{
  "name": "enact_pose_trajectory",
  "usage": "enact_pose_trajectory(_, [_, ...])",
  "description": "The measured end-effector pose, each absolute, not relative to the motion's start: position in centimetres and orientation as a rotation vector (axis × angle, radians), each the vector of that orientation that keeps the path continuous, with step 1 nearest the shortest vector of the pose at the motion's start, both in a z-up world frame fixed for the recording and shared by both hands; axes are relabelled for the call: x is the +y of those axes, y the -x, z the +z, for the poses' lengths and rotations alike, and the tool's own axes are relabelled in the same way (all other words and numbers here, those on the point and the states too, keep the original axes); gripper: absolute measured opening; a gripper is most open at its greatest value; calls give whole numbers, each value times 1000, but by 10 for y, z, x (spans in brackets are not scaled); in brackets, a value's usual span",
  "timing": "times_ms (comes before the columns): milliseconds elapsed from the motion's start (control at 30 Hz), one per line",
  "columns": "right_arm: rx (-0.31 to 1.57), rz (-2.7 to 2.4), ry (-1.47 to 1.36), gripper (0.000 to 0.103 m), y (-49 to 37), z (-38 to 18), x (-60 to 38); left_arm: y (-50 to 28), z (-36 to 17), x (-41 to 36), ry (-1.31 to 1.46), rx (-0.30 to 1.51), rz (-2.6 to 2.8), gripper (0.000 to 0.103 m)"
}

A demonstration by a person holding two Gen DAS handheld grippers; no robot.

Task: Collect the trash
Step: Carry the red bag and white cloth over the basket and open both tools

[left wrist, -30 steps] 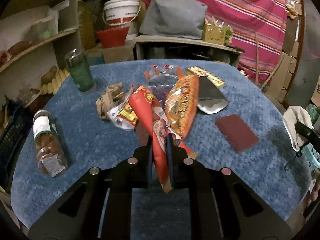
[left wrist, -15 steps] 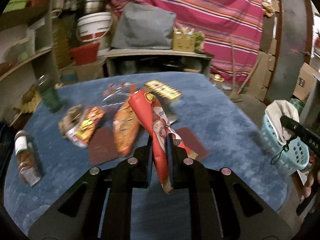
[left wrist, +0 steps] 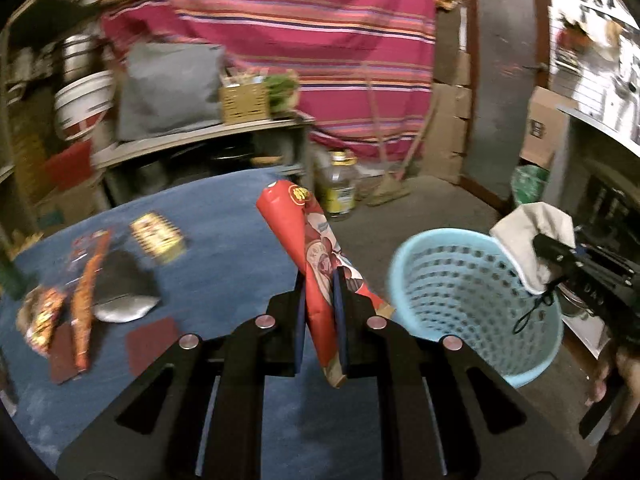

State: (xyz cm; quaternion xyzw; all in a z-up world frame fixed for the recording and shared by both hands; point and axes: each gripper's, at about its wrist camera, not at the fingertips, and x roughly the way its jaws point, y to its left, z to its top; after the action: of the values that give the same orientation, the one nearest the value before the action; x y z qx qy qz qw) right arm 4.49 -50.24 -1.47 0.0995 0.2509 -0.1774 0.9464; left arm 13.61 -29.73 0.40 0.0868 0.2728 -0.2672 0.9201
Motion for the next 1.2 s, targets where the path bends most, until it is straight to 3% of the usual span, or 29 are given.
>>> enact_pose_trajectory(400, [552,-425,-227,12,-27,-29,-548,-120,-30,-401,-236,622,-654,12])
enact_pose_trajectory(600, [556,-423,-249,12,-26,-32,-554,-127,-42,-410,-219,669,-641,13])
enact_pose_trajectory(733, [558,-422,-254,12,-28,-34,-554,-131,-36,-401,-203,668,-613,43])
enact_pose_trajectory(967, [571,-410,-231,13,-39,-37,-541,-133,-12,-362,-143,597,-553,82])
enact_pose_trajectory(1200, [599,-417,-201,16,-54,-43,-527,-140,3,-289,-98,540,-426,97])
